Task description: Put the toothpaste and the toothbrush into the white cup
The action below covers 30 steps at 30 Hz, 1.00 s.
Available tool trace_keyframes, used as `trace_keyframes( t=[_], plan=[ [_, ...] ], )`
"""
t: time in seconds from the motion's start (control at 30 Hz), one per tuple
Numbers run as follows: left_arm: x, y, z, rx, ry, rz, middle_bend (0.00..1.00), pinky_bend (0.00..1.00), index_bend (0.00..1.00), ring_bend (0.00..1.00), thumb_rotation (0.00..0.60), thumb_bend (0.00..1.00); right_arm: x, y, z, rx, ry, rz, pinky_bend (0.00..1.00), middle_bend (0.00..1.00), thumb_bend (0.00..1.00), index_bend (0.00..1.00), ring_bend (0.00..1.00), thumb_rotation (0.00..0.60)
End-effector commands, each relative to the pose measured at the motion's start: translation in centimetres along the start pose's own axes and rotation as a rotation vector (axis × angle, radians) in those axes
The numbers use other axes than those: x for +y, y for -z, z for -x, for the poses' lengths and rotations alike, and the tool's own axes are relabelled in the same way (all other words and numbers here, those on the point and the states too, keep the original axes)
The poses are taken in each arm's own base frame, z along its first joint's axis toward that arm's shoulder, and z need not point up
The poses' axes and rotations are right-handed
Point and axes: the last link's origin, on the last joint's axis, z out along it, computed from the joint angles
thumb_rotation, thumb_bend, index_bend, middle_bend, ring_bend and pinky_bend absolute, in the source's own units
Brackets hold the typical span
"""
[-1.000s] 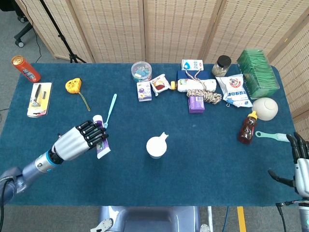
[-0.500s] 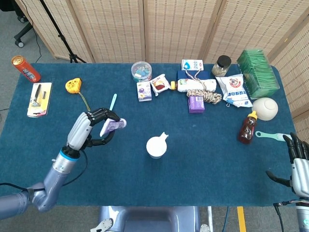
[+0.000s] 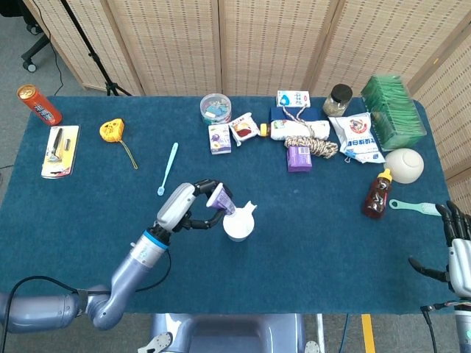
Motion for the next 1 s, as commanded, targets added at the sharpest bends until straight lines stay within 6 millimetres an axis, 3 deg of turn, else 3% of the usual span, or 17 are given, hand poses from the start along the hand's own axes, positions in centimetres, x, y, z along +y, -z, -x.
trace_keyframes(
  t=[0.03,0.87,0.97,1.0],
  plan=[
    [0.3,-0.5,1.5,-0.027,-0.001,-0.004,0.44,0.49,0.59,0.36,0.600,0.42,0.0,-0.1,0.0,-0.001,-0.001,0.000,0.00,0.00,0.00,0.00,0.00,0.600],
    [-3.3,-0.8,6.4,-0.077,-0.052,-0.090,0.42,0.49,0.59,0.33,0.600,0.42,0.1,-0.1,0.1,-0.016,-0.008,0.003,0.00,0.00,0.00,0.00,0.00,0.600],
    [-3.4,-0.6,6.7,-0.082,-0.037,-0.109,0.40,0.42,0.57,0.29,0.600,0.42,0.1,-0.2,0.1,-0.018,-0.007,0.002,0.00,0.00,0.00,0.00,0.00,0.600],
    [-3.4,-0.4,6.9,-0.101,-0.044,-0.118,0.37,0.35,0.54,0.26,0.600,0.42,0.1,-0.2,0.1,-0.019,-0.005,0.000,0.00,0.00,0.00,0.00,0.00,0.600]
  ],
)
